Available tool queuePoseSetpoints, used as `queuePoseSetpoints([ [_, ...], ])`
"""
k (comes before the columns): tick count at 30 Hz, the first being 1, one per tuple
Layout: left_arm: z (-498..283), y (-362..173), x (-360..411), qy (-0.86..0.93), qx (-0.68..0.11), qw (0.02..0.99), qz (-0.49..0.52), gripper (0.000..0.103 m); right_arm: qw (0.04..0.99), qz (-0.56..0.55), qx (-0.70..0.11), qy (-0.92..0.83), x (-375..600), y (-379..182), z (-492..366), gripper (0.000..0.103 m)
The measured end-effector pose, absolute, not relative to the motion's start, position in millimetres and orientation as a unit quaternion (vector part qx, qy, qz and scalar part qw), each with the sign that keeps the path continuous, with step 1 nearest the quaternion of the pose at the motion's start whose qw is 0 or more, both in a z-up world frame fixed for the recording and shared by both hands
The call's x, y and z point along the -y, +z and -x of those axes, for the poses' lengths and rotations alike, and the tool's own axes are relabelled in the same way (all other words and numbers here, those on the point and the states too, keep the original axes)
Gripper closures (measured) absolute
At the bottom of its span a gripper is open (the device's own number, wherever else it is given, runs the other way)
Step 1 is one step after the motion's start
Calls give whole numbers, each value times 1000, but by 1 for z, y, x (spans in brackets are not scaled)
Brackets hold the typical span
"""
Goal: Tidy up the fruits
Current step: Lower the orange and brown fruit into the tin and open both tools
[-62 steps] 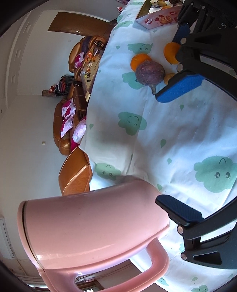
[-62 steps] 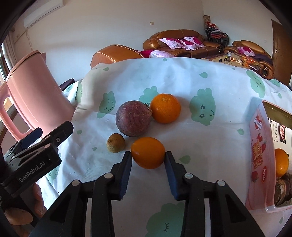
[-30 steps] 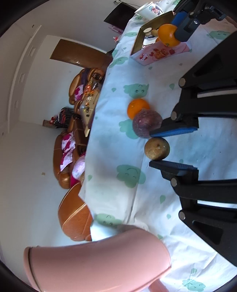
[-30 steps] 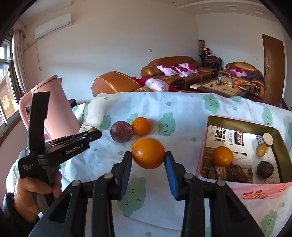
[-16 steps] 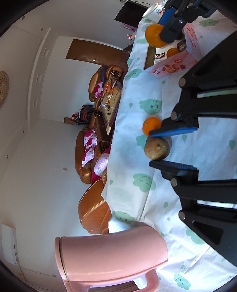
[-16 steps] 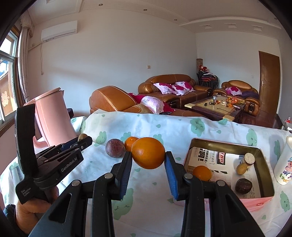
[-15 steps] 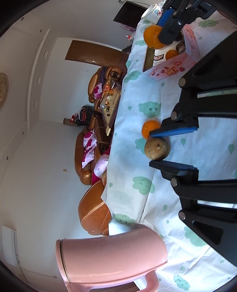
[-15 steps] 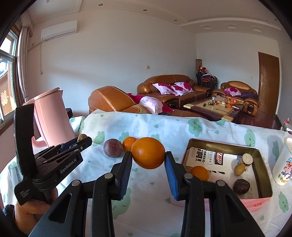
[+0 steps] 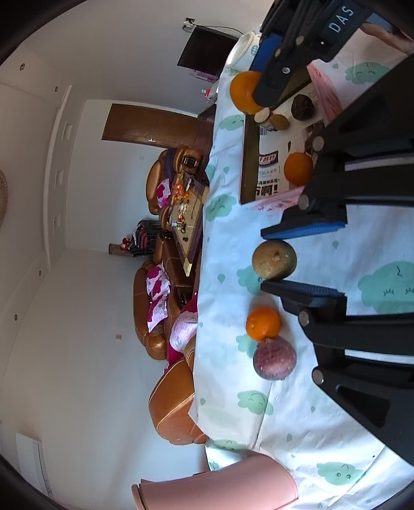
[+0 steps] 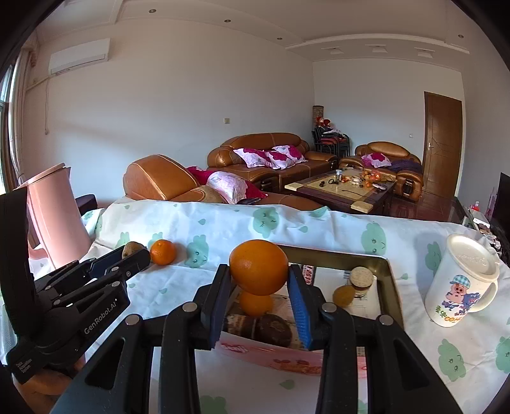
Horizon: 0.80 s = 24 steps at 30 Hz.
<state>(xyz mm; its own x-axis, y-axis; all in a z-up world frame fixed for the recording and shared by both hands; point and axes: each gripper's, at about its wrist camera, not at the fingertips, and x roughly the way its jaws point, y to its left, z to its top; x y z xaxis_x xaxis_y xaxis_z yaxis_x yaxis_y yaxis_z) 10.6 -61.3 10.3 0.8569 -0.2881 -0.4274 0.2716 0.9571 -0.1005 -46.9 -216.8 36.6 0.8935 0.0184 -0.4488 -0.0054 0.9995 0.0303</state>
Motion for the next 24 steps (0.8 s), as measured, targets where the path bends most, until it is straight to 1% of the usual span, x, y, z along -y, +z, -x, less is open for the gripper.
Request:
queuePoseSetpoints([
  [9,-8,14,120,-194,-226,955,3,76,970,1,-239,-38,261,30,47,64],
  [15,-10,13,162,-229,-240,943,-17,76,963,-1,-264,-55,290,21,41,64],
  [19,-17,5,187,-239,-270,931,-52,76,958,-7,-283,-50,300,13,36,64],
  [24,-30,-2,193,-245,-306,919,-51,76,951,0,-305,-46,302,5,30,64],
])
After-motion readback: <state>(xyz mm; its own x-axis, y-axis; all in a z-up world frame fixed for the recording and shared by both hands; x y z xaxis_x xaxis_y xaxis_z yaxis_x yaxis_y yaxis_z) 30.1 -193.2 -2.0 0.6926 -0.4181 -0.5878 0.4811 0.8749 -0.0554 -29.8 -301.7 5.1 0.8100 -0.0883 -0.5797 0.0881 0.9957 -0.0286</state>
